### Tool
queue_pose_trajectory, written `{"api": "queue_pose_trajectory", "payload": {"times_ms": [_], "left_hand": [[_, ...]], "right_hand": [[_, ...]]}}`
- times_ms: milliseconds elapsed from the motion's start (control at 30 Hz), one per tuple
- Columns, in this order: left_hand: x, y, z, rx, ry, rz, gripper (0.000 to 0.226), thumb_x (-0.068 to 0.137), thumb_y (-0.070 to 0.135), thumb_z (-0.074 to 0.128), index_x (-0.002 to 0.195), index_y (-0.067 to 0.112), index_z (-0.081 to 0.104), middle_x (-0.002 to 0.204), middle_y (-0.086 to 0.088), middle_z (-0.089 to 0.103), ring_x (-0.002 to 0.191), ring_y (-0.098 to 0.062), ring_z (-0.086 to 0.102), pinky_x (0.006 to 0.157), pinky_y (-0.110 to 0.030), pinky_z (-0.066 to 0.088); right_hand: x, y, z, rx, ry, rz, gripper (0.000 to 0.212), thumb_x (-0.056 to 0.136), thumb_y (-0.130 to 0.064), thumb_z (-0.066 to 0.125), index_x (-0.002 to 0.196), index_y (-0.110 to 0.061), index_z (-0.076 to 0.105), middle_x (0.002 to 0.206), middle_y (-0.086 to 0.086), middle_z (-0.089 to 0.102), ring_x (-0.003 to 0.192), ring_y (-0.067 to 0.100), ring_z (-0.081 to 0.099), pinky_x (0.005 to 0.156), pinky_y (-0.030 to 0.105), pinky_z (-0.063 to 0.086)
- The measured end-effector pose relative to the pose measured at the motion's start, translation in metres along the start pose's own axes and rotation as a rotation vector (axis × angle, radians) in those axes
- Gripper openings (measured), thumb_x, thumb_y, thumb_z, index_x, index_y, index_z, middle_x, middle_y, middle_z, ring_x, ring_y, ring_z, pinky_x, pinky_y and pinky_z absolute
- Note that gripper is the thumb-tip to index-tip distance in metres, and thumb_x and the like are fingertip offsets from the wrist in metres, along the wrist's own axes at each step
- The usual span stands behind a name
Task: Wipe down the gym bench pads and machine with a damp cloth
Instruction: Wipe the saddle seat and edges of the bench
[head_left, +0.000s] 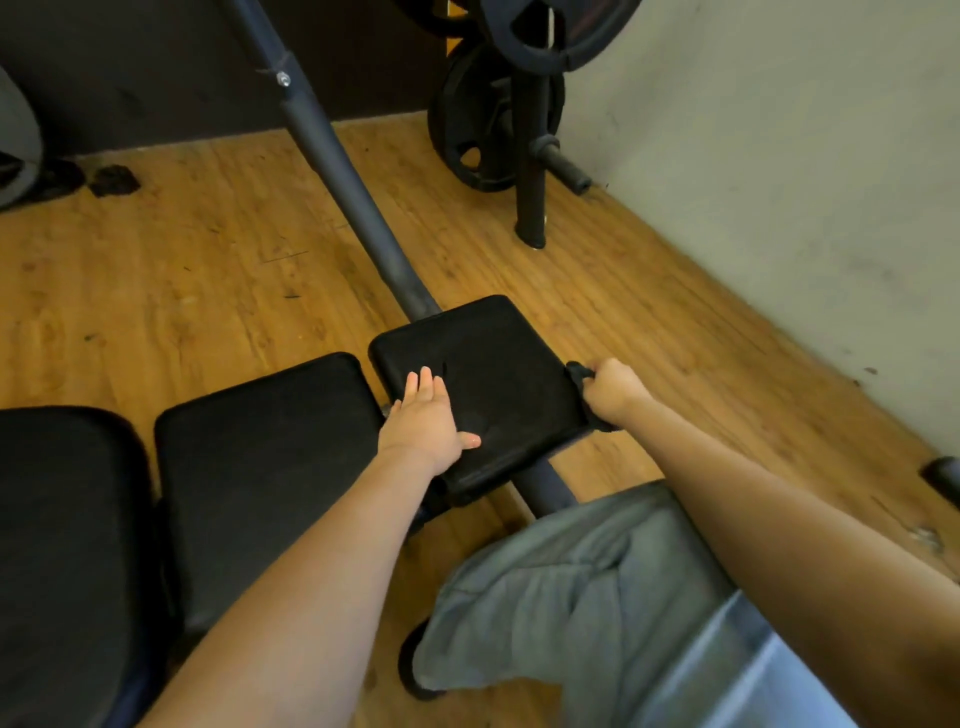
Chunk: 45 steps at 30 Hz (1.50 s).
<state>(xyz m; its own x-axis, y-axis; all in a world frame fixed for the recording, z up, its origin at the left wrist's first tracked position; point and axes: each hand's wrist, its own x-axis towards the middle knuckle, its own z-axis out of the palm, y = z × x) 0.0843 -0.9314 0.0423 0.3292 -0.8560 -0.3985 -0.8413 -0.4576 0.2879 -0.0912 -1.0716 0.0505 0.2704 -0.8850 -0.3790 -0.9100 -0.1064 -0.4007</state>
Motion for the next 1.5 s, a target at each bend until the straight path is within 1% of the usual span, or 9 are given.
{"api": "queue_pose_trajectory", "payload": {"times_ms": [100,233,400,767,900,1033,1167,1333,1500], "left_hand": [[-0.005,-0.001,0.005,-0.009,0.034,-0.003,0.088,0.093,0.046,0.052,0.151,0.006,0.000,0.159,-0.008,-0.009,0.147,-0.023,-0.007,0.118,-0.041,0.013],[-0.004,-0.005,0.006,0.020,0.024,0.021,0.085,0.095,0.048,0.047,0.151,0.007,-0.002,0.159,-0.007,-0.009,0.146,-0.022,-0.009,0.118,-0.041,0.010],[-0.009,-0.007,0.020,0.076,0.165,0.059,0.075,0.098,0.048,0.034,0.152,0.009,-0.004,0.159,-0.007,-0.010,0.146,-0.022,-0.011,0.120,-0.040,0.004],[0.000,-0.016,0.016,0.210,0.110,0.131,0.077,0.098,0.051,0.025,0.149,0.005,-0.010,0.157,-0.013,-0.018,0.145,-0.024,-0.017,0.118,-0.036,-0.005],[0.001,-0.014,0.013,0.238,0.073,0.133,0.077,0.099,0.051,0.023,0.148,0.003,-0.012,0.156,-0.015,-0.019,0.145,-0.026,-0.017,0.118,-0.037,-0.003],[-0.001,-0.013,0.009,0.185,0.028,0.134,0.079,0.099,0.050,0.028,0.149,0.004,-0.011,0.157,-0.012,-0.016,0.145,-0.024,-0.017,0.117,-0.035,-0.005],[0.005,-0.016,-0.008,0.165,-0.112,0.151,0.091,0.094,0.052,0.044,0.149,0.007,-0.012,0.157,-0.009,-0.020,0.145,-0.022,-0.016,0.118,-0.035,-0.001],[0.010,-0.020,-0.027,0.209,-0.213,0.187,0.106,0.084,0.047,0.065,0.150,0.009,-0.009,0.158,-0.007,-0.016,0.146,-0.020,-0.012,0.118,-0.037,0.001],[0.011,-0.015,-0.021,0.220,-0.190,0.163,0.105,0.085,0.042,0.065,0.150,0.006,-0.010,0.157,-0.008,-0.018,0.146,-0.021,-0.013,0.120,-0.038,0.004]], "right_hand": [[-0.008,0.000,0.002,-0.025,0.011,-0.006,0.023,0.096,-0.008,0.038,0.105,-0.001,0.058,0.084,0.012,0.058,0.072,0.025,0.051,0.051,0.028,0.035],[0.004,0.005,0.008,0.065,0.058,-0.006,0.026,0.098,-0.011,0.037,0.111,-0.001,0.057,0.089,0.011,0.057,0.076,0.025,0.052,0.062,0.030,0.037],[0.035,0.000,0.009,0.160,0.075,-0.060,0.021,0.096,-0.007,0.039,0.092,-0.002,0.059,0.079,0.011,0.056,0.079,0.027,0.052,0.065,0.030,0.036],[0.112,-0.117,0.028,0.071,0.255,-0.269,0.027,0.095,-0.010,0.042,0.111,-0.003,0.061,0.108,0.015,0.062,0.099,0.033,0.059,0.085,0.037,0.047],[0.084,-0.185,0.063,-0.222,0.026,-0.609,0.027,0.091,-0.012,0.048,0.111,-0.007,0.065,0.111,0.014,0.065,0.102,0.029,0.061,0.087,0.036,0.050],[0.061,-0.204,0.086,-0.206,-0.069,-0.740,0.027,0.090,-0.011,0.046,0.106,-0.008,0.067,0.108,0.013,0.066,0.100,0.030,0.061,0.082,0.034,0.050],[0.074,-0.170,0.069,-0.125,-0.050,-0.759,0.027,0.090,-0.005,0.045,0.106,-0.012,0.065,0.114,0.011,0.062,0.105,0.028,0.057,0.090,0.039,0.047],[0.103,-0.123,0.025,-0.180,0.145,-0.486,0.030,0.088,0.001,0.049,0.110,-0.012,0.063,0.118,0.011,0.058,0.107,0.028,0.055,0.088,0.034,0.046],[0.088,-0.165,0.038,-0.282,0.080,-0.444,0.028,0.090,-0.006,0.051,0.115,-0.012,0.063,0.115,0.012,0.062,0.104,0.028,0.060,0.087,0.034,0.050]]}}
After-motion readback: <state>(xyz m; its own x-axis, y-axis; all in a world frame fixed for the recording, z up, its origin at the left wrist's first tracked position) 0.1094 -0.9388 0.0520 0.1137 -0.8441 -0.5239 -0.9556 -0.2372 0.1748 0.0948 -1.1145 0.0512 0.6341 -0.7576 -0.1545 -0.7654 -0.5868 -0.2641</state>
